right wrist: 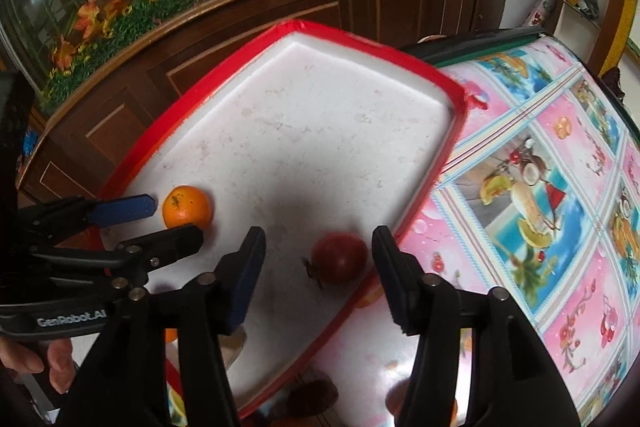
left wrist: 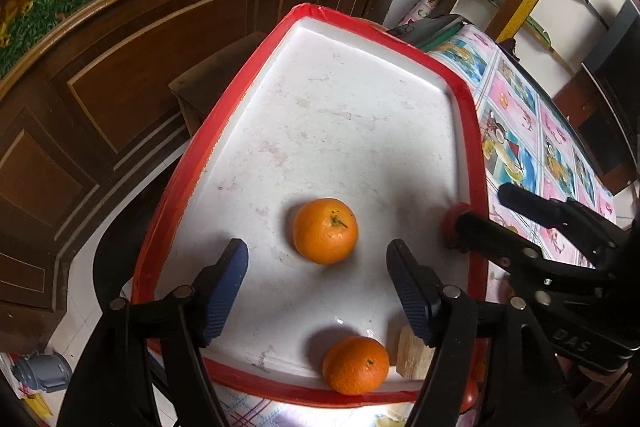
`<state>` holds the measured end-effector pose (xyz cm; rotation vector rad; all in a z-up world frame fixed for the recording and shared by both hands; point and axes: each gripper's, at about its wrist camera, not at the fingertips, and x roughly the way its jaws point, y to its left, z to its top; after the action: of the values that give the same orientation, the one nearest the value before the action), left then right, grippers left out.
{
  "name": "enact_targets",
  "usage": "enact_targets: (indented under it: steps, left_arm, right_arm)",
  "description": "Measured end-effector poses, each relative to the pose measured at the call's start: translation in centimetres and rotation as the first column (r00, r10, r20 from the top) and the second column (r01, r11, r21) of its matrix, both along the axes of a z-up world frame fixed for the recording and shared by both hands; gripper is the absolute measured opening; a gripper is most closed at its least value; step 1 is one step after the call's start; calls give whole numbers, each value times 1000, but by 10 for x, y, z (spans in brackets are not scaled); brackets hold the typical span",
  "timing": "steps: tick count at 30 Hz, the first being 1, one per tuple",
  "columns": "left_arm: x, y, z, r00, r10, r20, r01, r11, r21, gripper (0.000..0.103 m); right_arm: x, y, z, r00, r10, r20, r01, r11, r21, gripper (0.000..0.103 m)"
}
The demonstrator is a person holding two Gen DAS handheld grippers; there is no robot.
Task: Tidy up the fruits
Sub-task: 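Carry orange into tray and open left tool while right tool releases tomato there, then move left tool toward a green grape while right tool moves toward a red tomato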
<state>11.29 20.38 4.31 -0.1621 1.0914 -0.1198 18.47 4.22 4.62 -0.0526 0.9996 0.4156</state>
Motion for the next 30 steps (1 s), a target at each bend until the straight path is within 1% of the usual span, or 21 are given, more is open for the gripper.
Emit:
enact_targets:
  steps: [3,5,7,10,14,21,30]
  left_arm:
    - [-6,-5,6,1000,-8,20,8,1000,25,77]
    - [-11,-10,11,999,-17,35,15,999,47,78]
    - [-16,-14,15,998,-25,51,22,997,70,79]
    - [-24,-23,21,997,-46,69,39,994,100,79]
    - [-35,-36,26,994,-75,82,66,991,117,79]
    - [-56,-61,32,988,-121,92,110,986,125,79]
    - [-87,-95,35,980,-175,95,163,979,119,79]
  right_arm:
    - [-8,-7,9,1000,-9,21,8,1000,14,66]
    - [-15,-13,14,999,-17,35,16,1000,20,70]
    - [-23,-20,17,999,-32,42,30,999,30,79]
    - [-33,-31,21,997,-65,45,63,997,39,86]
    - [-50,-48,24,993,-113,43,111,993,46,87]
    - [-82,-80,24,986,-157,48,155,987,45,88]
    - [-122,-123,25,976,-212,54,210,977,37,88]
